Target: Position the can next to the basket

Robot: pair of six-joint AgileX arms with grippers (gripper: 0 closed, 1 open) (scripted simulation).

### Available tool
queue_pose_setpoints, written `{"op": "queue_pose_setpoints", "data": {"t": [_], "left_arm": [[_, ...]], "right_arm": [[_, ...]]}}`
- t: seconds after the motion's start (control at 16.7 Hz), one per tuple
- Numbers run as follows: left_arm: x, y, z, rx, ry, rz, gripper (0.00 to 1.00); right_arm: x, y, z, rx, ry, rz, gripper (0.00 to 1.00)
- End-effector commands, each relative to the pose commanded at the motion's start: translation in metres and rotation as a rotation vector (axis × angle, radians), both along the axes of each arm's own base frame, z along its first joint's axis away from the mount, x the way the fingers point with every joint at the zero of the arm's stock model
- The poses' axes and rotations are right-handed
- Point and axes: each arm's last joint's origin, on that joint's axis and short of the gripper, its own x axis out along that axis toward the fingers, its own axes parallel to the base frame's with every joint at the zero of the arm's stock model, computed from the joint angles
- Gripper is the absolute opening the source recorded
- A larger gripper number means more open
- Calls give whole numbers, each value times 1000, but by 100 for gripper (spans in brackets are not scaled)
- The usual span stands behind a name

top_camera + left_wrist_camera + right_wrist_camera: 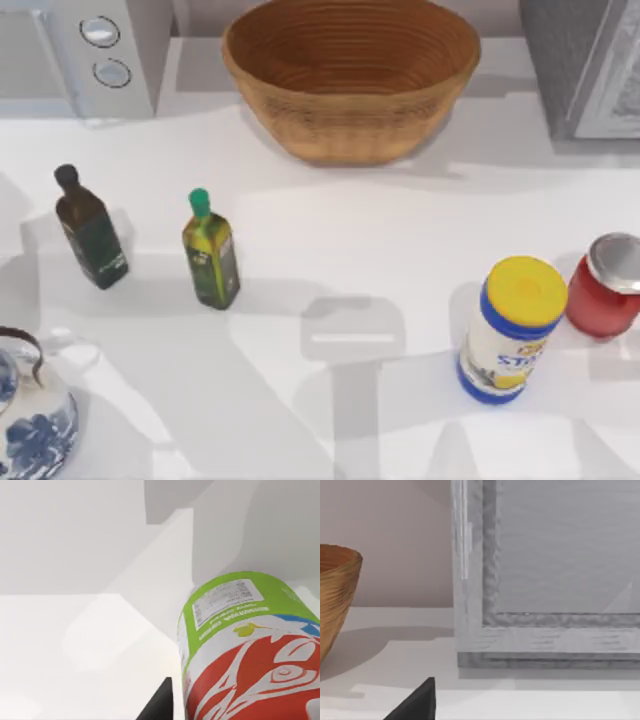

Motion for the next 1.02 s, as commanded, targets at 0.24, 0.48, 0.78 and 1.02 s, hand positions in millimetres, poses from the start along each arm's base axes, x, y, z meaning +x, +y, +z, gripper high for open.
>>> {"op": "queue_pose_setpoints", "data": {"t": [0.24, 0.48, 0.78, 1.02], "left_arm": [[0, 0, 0, 0, 0, 0, 17], [0, 0, 0, 0, 0, 0, 0], [0, 0, 0, 0, 0, 0, 0], [2, -2, 3, 2, -11, 2, 0]], "right_arm": [[0, 0, 0, 0, 0, 0, 100], [0, 0, 0, 0, 0, 0, 100], [0, 0, 0, 0, 0, 0, 100], [0, 0, 0, 0, 0, 0, 100]]}}
